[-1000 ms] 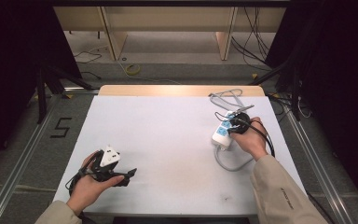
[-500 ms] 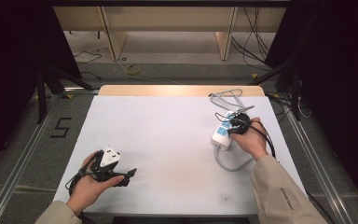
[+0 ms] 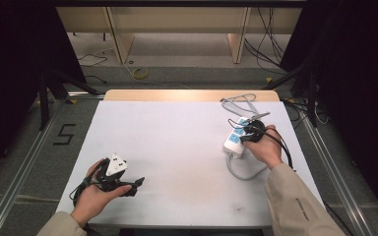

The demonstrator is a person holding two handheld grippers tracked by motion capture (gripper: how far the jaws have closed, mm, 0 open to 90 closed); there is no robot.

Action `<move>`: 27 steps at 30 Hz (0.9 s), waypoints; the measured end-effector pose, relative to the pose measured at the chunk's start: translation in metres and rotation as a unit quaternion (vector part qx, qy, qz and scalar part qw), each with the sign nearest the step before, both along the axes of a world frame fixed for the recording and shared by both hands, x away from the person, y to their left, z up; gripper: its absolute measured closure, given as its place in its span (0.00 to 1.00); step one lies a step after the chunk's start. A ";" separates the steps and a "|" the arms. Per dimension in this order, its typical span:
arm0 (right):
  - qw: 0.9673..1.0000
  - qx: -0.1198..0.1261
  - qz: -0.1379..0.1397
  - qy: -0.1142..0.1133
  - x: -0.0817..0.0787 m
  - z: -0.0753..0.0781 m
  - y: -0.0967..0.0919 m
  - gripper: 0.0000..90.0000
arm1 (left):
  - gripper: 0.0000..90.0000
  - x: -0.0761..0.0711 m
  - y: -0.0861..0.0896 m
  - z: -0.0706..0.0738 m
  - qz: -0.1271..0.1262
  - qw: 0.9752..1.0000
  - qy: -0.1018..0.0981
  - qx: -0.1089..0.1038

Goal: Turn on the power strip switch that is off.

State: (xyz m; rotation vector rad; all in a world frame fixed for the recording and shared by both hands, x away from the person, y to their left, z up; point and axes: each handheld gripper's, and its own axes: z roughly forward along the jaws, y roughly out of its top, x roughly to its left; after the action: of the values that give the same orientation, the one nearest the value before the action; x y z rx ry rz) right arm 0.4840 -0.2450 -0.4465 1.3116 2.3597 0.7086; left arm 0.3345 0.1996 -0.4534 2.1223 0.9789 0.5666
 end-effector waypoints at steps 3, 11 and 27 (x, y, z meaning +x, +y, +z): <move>1.000 0.002 0.000 -0.001 0.000 0.000 -0.001 1.00 | 0.17 0.000 0.000 0.000 -0.001 1.000 0.000 0.001; 1.000 0.010 -0.008 0.002 0.000 0.000 -0.001 1.00 | 0.17 0.000 0.000 0.000 -0.003 1.000 0.000 0.001; 0.999 0.021 -0.025 -0.009 -0.002 0.004 -0.006 1.00 | 0.17 0.000 0.000 0.000 -0.002 1.000 0.000 -0.001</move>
State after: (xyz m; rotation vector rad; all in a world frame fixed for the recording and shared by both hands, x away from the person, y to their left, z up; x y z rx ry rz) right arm 0.4820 -0.2513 -0.4421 1.3709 2.3024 0.7566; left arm 0.3349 0.2000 -0.4534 2.1219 0.9755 0.5635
